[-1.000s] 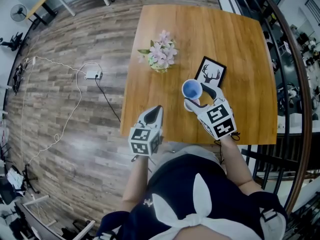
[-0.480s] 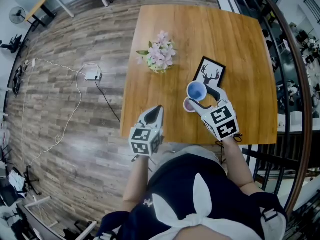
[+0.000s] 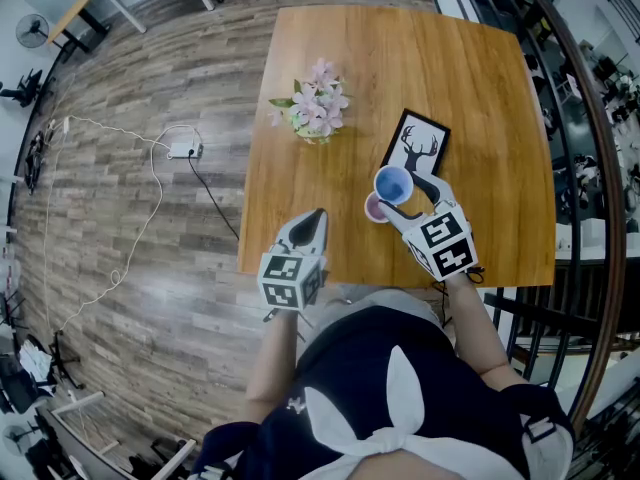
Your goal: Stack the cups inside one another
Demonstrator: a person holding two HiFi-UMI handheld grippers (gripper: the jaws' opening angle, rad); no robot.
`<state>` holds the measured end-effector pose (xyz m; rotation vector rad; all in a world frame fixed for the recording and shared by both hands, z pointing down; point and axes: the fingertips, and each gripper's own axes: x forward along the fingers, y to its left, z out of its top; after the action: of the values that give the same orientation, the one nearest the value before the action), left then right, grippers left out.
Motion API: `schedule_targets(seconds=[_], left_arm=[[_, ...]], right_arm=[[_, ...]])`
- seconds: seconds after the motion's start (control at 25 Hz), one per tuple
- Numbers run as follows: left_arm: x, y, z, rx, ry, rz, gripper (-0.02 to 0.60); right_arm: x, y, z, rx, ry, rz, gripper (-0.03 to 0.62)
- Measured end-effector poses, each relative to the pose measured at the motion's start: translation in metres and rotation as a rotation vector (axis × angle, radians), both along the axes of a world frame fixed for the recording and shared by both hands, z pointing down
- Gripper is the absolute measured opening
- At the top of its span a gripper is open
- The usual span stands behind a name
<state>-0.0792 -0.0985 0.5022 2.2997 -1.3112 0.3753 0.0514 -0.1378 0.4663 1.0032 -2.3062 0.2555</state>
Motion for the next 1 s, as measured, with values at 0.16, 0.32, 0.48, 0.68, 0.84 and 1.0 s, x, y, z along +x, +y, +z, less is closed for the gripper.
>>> schedule_targets(seconds=[0.16,0.32,0.48,0.68,0.84,1.0], left_arm=[[0.000,0.001,0.002,-0.005,-0.002,-0.001,0.020],[0.000,0.003,0.003,-0.012,-0.003,0.001,0.020],[0.000,0.003,0.006,-0.020,-0.007,0.002,0.020],[0.000,0.003,0.010,-0.030,-0.008,0.004,0.020],[0.001,0.003,0.013,-0.038,-0.011,0.006,0.020],[0.000,0.003,0.017,-0.050,-0.014,0.009,0.020]], right_arm=[[0.000,0.003,0.006,-0.015,-0.001,-0.002,0.318],[0.002,0.005,0.012,-0.031,-0.002,-0.003,0.318],[0.002,0.008,0.021,-0.055,0.004,-0.007,0.318],[0.002,0.010,0.035,-0.086,0.011,-0.013,0.318],[0.003,0.011,0.044,-0.108,0.014,-0.017,0.319],[0.000,0.011,0.051,-0.122,0.011,-0.023,0.319]])
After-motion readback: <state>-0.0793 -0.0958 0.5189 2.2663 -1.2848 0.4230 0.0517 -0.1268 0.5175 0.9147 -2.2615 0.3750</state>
